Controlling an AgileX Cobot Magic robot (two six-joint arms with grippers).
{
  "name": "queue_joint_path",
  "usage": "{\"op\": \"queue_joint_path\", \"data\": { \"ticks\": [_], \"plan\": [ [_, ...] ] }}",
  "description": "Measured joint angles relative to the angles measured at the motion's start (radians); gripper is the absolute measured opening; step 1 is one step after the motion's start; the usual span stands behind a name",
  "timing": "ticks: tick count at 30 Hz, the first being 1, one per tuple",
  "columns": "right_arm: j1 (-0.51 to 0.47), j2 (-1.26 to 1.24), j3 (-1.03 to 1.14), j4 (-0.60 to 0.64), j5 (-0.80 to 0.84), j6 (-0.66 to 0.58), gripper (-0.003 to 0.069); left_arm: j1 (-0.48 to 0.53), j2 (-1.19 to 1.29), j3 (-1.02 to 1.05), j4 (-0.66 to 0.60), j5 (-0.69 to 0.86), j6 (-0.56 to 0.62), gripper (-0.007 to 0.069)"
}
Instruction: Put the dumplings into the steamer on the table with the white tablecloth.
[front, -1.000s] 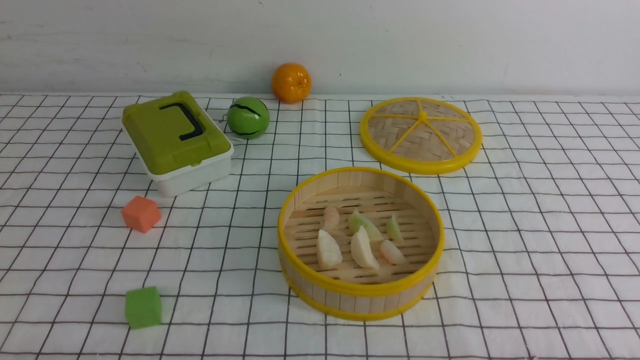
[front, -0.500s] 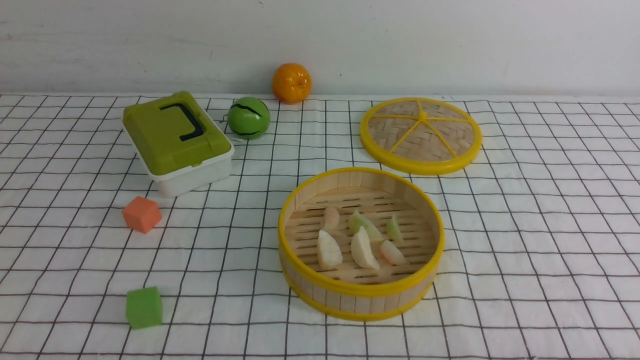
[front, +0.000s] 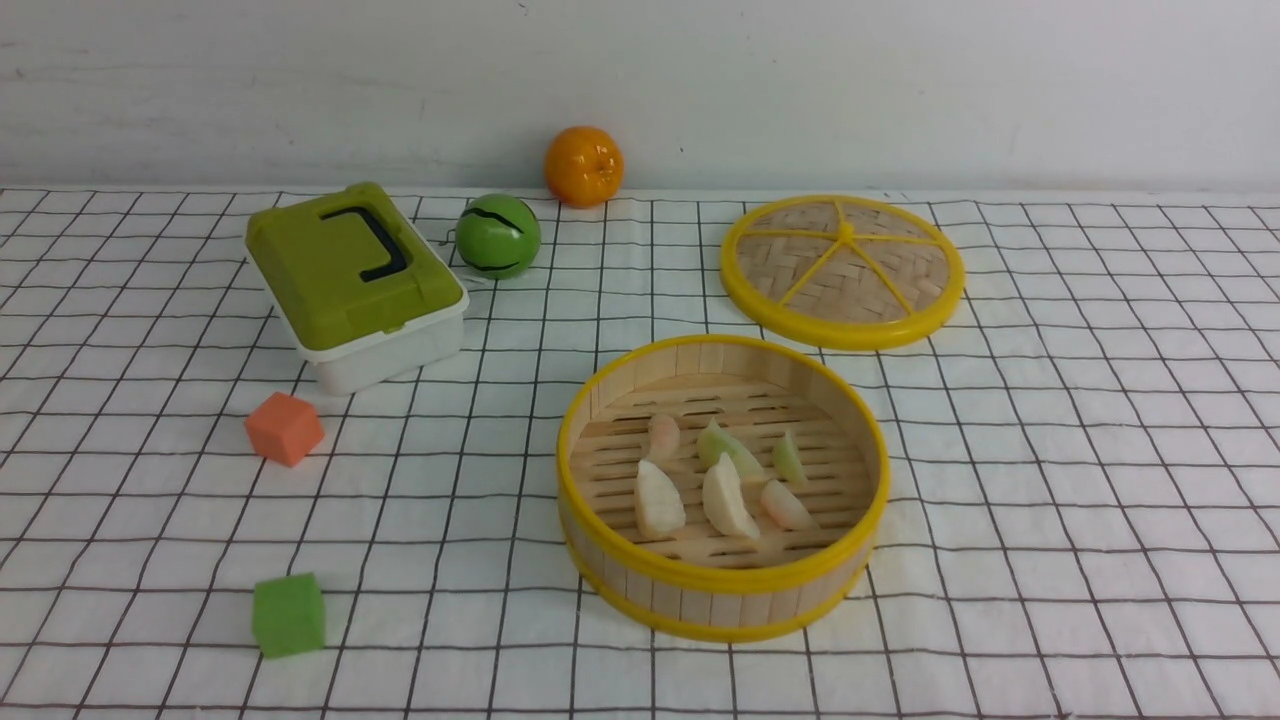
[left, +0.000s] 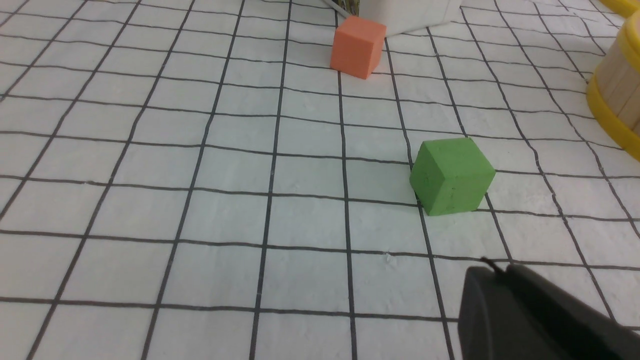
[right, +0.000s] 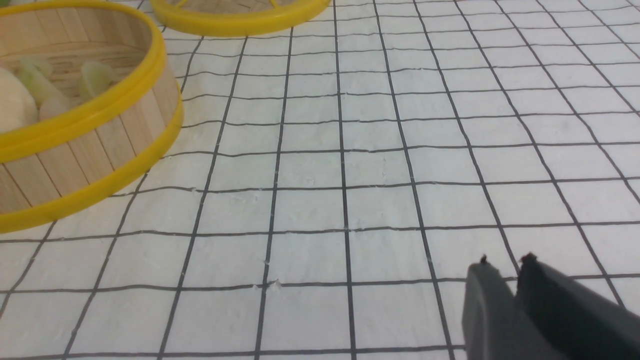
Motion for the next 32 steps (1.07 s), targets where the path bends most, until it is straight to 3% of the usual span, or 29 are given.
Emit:
{"op": "queue_joint_path", "data": {
  "ticks": [32],
  "plan": [
    [0.000,0.000,0.000,0.001,0.000,0.000,0.0127,0.000,0.000,0.000,0.000,0.000,0.000,0.0054]
  ]
}}
